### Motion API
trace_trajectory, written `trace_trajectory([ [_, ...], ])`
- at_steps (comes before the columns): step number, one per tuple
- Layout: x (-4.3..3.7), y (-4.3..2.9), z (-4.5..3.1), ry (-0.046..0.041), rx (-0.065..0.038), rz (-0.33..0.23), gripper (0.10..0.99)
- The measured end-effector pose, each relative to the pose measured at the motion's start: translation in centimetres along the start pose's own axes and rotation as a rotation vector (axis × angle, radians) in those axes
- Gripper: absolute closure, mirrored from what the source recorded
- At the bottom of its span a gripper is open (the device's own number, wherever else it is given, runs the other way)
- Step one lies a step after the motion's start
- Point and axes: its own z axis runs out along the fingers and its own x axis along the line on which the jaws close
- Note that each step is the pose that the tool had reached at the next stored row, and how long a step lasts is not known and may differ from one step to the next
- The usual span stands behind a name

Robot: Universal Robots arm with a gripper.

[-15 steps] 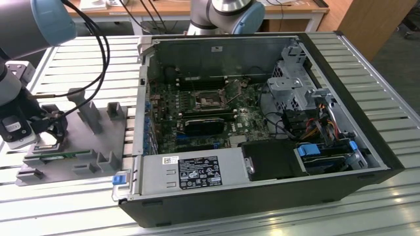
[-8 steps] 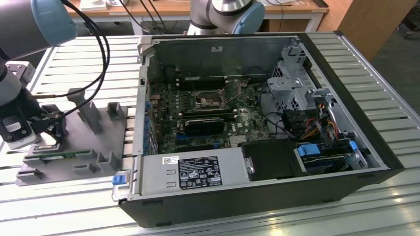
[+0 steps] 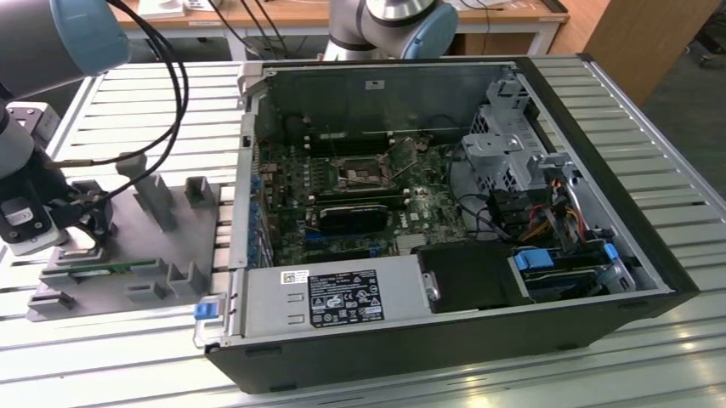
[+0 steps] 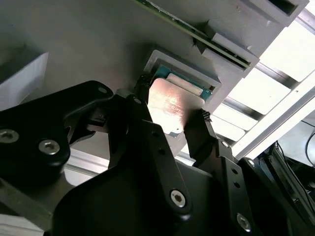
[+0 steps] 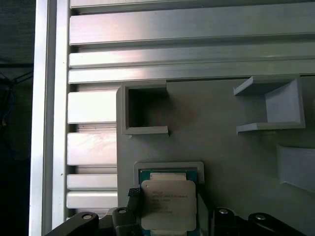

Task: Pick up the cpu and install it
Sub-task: 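Pick up the cpu and move it towards the insertion slot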

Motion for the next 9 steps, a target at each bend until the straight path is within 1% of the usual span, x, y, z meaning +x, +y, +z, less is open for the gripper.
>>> trace_trajectory([
  [4, 0.01, 0.03, -0.31, 0.0008, 0.0, 0.0, 0.545],
  [9, 0.01, 0.04, -0.36, 0.0016, 0.0, 0.0, 0.545],
])
